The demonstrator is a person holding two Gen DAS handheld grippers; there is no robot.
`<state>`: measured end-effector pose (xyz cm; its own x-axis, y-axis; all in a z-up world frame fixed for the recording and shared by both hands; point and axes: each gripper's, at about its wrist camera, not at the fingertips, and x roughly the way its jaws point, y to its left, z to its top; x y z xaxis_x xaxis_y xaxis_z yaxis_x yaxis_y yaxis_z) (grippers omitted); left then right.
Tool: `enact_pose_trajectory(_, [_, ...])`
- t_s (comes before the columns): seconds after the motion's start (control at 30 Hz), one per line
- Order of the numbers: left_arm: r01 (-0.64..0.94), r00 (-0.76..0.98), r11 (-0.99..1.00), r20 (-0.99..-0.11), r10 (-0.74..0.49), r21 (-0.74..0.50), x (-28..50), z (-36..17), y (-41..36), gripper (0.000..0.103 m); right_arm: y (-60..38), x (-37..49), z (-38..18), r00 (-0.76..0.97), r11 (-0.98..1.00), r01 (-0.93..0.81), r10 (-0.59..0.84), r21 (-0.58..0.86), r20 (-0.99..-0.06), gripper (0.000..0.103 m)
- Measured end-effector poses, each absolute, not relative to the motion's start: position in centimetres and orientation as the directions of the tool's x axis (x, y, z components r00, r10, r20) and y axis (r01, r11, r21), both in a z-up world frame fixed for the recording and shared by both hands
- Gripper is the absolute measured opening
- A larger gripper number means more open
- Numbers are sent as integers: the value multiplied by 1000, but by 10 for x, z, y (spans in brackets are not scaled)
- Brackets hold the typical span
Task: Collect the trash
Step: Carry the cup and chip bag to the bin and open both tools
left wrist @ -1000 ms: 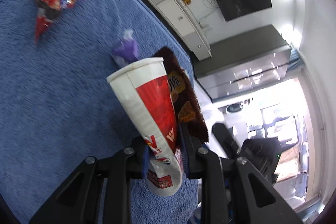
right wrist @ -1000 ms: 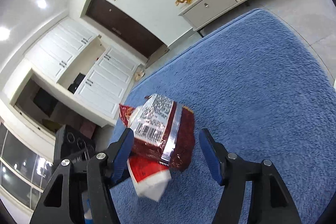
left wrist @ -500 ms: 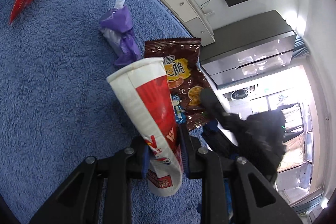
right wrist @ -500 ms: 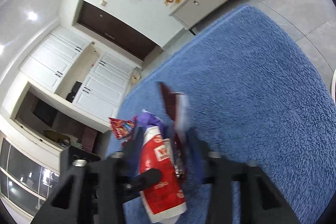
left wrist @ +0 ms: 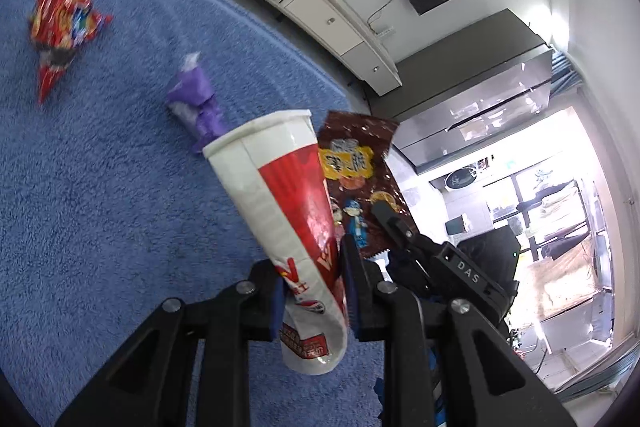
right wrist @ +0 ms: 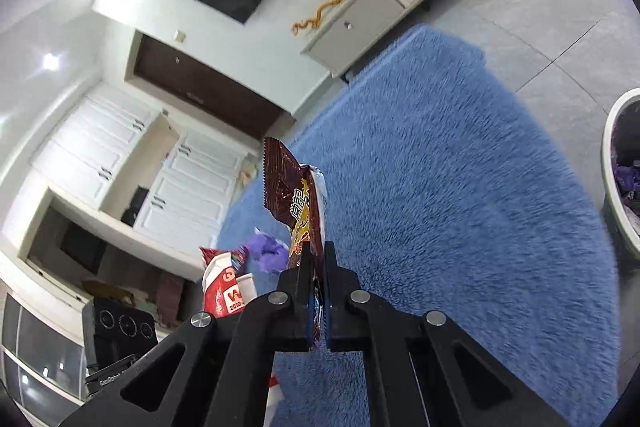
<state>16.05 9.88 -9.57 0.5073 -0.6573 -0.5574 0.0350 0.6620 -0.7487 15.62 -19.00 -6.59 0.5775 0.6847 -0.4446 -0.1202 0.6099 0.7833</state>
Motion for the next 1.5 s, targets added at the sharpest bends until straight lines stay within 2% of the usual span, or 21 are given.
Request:
enact_pose_trajectory(0.17, [96,497,679,-556,-666,-728,168,-68,68,23,-226,138,-52,653,589,-93,644,802,-397,4])
enact_pose_trajectory(0.3, [162,455,698,-575,-680,-697,187,-53,22,23,-270,123,-50,735,592,-13,552,805,-394,4])
enact_pose_trajectory(0.53, [253,335,708,-628,-703,-659,228,-54,-79,23,-363,102,-63,834,620,251,251,744,-491,4])
enact_pose_trajectory(0.87, [374,193,761,-758,-624,-530,283,-100,-229,23,-449,105,-119,758,575,541,-16,614,-653,4])
enact_pose_trajectory(1.23, [431,131,813,-865,-485,-391,336,-167,-338,23,-483,118,-173,664,514,663,-68,544,-745,7])
enact_pose_trajectory(1.4, [423,98,818,-877,-470,-391,350,-192,-358,27,-488,128,-190,650,499,672,-44,547,-758,7])
enact_pose_trajectory(1.5, [418,77,820,-884,-461,-391,352,-205,-361,27,-489,130,-193,642,499,679,-46,539,-765,13])
